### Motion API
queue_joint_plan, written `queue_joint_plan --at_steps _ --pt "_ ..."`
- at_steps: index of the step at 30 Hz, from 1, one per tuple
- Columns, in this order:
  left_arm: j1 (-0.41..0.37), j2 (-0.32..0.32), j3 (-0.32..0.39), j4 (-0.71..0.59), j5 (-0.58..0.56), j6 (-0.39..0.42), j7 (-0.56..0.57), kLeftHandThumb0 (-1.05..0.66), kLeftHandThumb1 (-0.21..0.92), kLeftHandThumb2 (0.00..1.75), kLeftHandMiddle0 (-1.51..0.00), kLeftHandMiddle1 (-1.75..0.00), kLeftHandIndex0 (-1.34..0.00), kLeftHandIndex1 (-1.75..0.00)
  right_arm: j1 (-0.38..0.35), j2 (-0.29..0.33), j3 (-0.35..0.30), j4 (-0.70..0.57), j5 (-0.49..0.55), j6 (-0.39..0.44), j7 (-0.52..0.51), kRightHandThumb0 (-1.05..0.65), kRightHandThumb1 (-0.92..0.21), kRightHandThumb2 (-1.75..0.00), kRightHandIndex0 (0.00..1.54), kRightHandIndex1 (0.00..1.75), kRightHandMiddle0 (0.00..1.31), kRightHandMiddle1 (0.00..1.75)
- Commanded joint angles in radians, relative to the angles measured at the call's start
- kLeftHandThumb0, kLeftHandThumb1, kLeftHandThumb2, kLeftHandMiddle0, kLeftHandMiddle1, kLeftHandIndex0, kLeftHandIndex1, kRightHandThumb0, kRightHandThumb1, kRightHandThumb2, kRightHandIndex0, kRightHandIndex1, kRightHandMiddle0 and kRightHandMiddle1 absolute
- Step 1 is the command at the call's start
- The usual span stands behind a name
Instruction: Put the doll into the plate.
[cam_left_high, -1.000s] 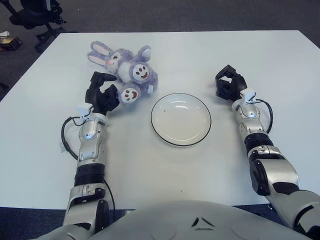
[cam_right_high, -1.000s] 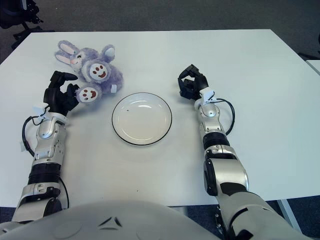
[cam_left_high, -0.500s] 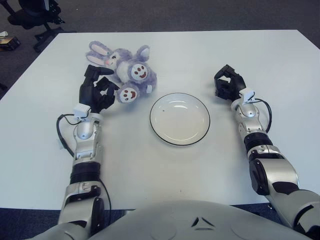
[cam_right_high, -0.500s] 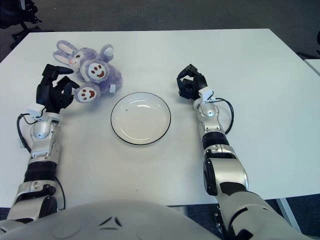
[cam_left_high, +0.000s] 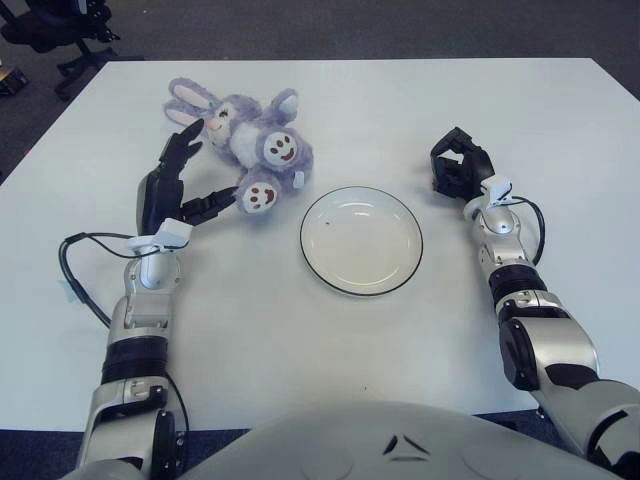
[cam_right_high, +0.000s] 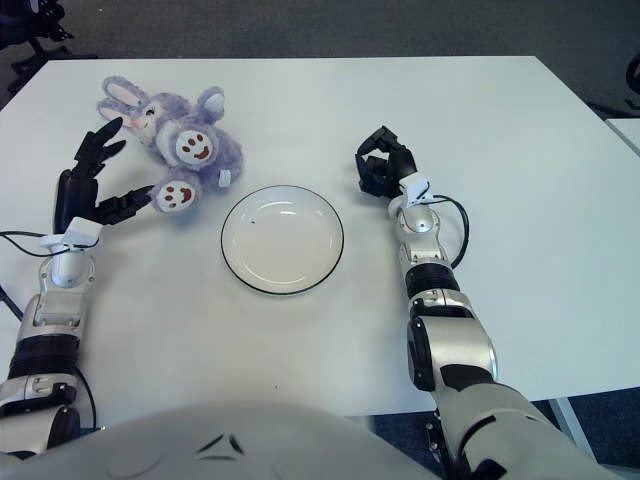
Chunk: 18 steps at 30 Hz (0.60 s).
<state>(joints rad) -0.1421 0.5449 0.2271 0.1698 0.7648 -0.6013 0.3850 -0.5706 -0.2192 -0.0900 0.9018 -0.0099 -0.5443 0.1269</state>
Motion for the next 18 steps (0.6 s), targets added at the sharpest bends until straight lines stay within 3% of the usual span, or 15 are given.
queue_joint_plan --at_steps 1,4,8,13,18 --pt "-0.018 0.037 -0.026 -0.022 0.052 0.027 0.036 -0.66 0.92 0.02 -0.42 0.0 -0.26 0.0 0.034 0.007 0.004 0.026 0.001 0.033 0.007 -0.39 -0.64 -0.88 0.97 1.75 0.37 1.75" --pt "-0.017 0.049 -0.041 -0.024 0.053 0.04 0.052 -0.67 0.92 0.01 -0.41 0.0 -0.26 0.0 0.035 0.007 0.004 0.026 0.001 0.034 0.007 -0.39 -0.64 -0.88 0.97 1.75 0.37 1.75" --pt "-0.105 0.126 -0.083 0.065 0.086 -0.04 0.141 -0.68 0.92 0.01 -0.36 0.0 -0.26 0.0 0.036 0.006 0.005 0.021 -0.002 0.035 0.004 -0.39 -0.64 -0.88 0.97 1.75 0.37 1.75" --pt "-0.126 0.162 -0.104 0.102 0.074 -0.057 0.157 -0.68 0.92 0.01 -0.34 0.0 -0.26 0.0 0.038 0.006 0.006 0.018 -0.002 0.035 0.003 -0.39 -0.64 -0.88 0.97 1.75 0.37 1.75" --pt "-0.203 0.288 -0.143 0.163 0.156 -0.023 0.145 -0.68 0.92 0.01 -0.33 0.0 -0.27 -0.01 0.041 0.008 0.007 0.015 -0.004 0.034 0.0 -0.39 -0.64 -0.88 0.97 1.75 0.37 1.75"
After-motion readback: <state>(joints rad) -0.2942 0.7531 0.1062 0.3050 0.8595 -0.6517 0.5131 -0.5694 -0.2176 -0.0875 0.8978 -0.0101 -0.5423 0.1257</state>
